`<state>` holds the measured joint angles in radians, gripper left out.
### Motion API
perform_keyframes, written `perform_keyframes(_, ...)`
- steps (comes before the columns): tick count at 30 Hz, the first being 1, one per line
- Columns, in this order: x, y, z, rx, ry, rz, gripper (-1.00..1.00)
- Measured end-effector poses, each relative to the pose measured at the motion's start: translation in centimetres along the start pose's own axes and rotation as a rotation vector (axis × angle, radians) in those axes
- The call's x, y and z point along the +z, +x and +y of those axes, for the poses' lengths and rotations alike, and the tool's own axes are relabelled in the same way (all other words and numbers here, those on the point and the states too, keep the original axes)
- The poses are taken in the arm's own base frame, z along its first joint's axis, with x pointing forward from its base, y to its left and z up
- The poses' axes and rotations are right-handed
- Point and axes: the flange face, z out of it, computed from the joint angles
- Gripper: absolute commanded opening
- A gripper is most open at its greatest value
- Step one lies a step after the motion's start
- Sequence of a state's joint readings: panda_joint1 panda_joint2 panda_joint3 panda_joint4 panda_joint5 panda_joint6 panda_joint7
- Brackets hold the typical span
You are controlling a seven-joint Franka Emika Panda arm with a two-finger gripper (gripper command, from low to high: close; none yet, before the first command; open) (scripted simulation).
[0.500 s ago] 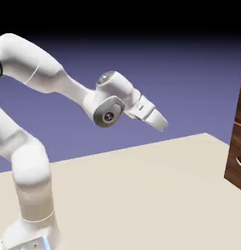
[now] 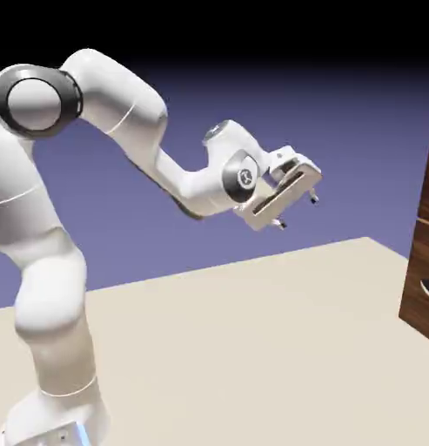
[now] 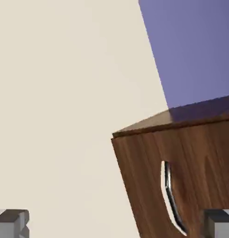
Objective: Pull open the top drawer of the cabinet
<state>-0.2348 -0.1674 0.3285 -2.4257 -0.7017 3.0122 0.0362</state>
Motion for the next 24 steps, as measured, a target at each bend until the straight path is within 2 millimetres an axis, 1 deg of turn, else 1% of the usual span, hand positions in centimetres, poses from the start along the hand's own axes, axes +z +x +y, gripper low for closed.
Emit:
perform_keyframes(8,4.3,3.7,-1.9,-0.673,-0.004,0.052,0.00)
perform_keyframes(14,7.0,5.8,-2.4,-1.137,-0.046,0.119,0.00)
perform_keyframes(19,8.8,7.3,-1.9,-1.492,-0.124,0.175,0.00)
perform_keyframes(24,10.3,8.4,-0.3,-1.816,-0.250,0.208,0.00)
